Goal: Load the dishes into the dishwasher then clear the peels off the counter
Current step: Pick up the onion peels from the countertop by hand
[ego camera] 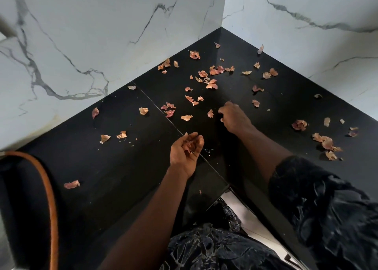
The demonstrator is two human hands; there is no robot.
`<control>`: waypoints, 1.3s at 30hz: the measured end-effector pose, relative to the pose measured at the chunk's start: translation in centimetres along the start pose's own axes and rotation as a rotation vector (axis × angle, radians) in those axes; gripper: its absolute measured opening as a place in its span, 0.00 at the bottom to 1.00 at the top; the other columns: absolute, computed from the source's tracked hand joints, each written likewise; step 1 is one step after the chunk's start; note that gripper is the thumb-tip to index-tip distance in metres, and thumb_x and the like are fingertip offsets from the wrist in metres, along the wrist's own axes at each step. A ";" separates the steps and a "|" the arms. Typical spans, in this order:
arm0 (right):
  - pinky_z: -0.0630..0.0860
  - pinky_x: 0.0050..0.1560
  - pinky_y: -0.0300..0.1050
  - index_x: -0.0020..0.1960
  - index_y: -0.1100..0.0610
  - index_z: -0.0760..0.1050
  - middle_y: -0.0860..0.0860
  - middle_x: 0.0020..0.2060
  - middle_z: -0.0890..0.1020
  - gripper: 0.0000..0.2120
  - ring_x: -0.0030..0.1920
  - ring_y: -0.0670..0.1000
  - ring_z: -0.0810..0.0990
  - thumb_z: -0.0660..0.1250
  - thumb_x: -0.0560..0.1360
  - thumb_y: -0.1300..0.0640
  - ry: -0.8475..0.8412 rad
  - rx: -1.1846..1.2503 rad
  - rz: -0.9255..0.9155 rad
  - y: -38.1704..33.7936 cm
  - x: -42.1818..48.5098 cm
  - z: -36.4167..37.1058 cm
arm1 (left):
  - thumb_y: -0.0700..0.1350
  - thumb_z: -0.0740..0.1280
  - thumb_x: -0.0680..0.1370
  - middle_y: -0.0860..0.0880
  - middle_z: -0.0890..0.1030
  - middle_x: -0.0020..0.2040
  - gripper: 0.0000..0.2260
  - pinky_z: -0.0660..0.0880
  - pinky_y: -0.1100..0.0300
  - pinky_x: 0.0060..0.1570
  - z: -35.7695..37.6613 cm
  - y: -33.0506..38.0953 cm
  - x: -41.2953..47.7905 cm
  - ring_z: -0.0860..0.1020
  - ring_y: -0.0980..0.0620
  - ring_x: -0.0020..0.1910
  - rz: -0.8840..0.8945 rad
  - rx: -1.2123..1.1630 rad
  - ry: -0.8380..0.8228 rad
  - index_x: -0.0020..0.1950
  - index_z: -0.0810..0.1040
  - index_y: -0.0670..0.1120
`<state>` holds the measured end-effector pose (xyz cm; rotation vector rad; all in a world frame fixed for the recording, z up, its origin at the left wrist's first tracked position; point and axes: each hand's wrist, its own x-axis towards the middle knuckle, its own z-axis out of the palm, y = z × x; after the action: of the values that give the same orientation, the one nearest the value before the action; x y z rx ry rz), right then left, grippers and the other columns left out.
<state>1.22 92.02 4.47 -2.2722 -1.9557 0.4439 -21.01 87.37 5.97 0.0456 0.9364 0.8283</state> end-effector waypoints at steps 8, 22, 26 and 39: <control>0.78 0.51 0.43 0.51 0.52 0.79 0.50 0.51 0.80 0.06 0.47 0.46 0.78 0.67 0.78 0.61 0.058 0.134 -0.042 -1.9 -3.2 1.1 | 0.45 0.62 0.83 0.39 0.84 0.52 0.15 0.82 0.58 0.45 -0.3 -0.3 0.5 0.84 0.47 0.47 0.004 -0.011 0.024 0.62 0.79 0.36; 0.79 0.56 0.41 0.60 0.56 0.81 0.52 0.55 0.83 0.11 0.53 0.46 0.81 0.64 0.80 0.62 0.066 0.295 -0.299 -9.2 -6.7 -1.7 | 0.42 0.61 0.82 0.42 0.84 0.47 0.11 0.80 0.56 0.47 -0.3 -0.6 1.4 0.83 0.49 0.44 0.043 0.048 0.074 0.55 0.81 0.39; 0.74 0.56 0.37 0.62 0.57 0.79 0.53 0.60 0.81 0.13 0.58 0.48 0.81 0.66 0.79 0.64 0.160 0.283 -0.108 -6.6 -2.9 -2.1 | 0.43 0.62 0.83 0.37 0.83 0.53 0.13 0.83 0.57 0.47 -0.6 -0.2 1.1 0.84 0.44 0.50 0.024 -0.046 0.041 0.57 0.80 0.35; 0.75 0.47 0.41 0.56 0.55 0.80 0.51 0.52 0.77 0.07 0.49 0.47 0.76 0.66 0.79 0.58 0.039 0.052 -0.084 -5.0 -3.8 1.7 | 0.45 0.62 0.83 0.38 0.84 0.53 0.16 0.82 0.55 0.49 -0.7 0.5 1.2 0.84 0.44 0.51 0.014 -0.101 0.054 0.63 0.78 0.35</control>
<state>-4.46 88.94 4.73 -2.1418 -1.9885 0.4321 -21.45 88.26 4.86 -0.0578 0.9449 0.8922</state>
